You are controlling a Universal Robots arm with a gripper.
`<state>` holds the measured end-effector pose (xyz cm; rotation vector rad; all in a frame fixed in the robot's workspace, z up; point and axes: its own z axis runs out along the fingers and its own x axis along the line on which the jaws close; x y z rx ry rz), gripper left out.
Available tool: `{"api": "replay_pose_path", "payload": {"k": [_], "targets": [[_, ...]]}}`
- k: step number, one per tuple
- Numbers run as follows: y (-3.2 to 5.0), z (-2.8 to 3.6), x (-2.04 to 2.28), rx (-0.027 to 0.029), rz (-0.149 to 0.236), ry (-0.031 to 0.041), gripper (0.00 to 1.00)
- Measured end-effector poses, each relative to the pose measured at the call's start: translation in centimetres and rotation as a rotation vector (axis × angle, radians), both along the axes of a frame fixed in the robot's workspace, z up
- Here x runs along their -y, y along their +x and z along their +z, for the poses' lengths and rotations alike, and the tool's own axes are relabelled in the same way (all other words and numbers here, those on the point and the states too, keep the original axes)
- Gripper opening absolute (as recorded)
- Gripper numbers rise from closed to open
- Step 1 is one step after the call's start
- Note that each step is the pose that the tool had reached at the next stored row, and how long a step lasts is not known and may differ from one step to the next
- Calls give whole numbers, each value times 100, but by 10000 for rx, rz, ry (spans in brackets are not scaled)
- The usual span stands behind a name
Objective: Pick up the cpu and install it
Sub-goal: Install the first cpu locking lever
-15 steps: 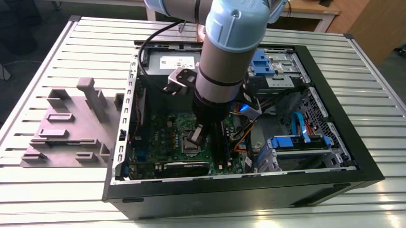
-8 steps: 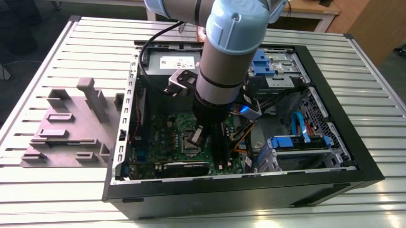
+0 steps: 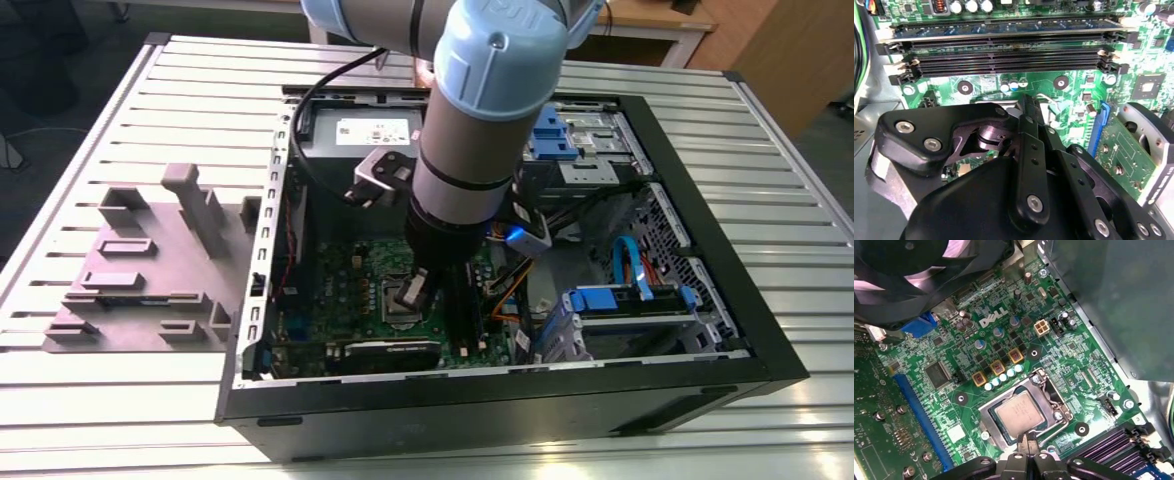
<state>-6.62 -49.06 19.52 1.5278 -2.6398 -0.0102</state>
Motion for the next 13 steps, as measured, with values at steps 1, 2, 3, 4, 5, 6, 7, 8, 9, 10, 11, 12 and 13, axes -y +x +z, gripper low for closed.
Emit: {"api": "replay_pose_path", "payload": {"k": [1,2,3,4,5,6,7,8,9,10,11,12,13], "targets": [[0,1,3,-1,0,-1,10],[0,1,5,-1,0,-1,10],[1,0,6,0,0,0,10],[3,-3,7,0,0,1,10],[5,-7,7,0,1,0,10],[7,-12,7,-1,0,-1,10],[10,-17,7,-1,1,-2,10],[13,-22,7,-1,0,-1,10],[16,-28,7,-1,0,-1,10],[20,-33,7,0,0,0,10],[24,-38,7,-1,0,-1,10],[28,-42,7,-2,-1,-3,10],[32,-45,8,-3,-1,-6,10]]}}
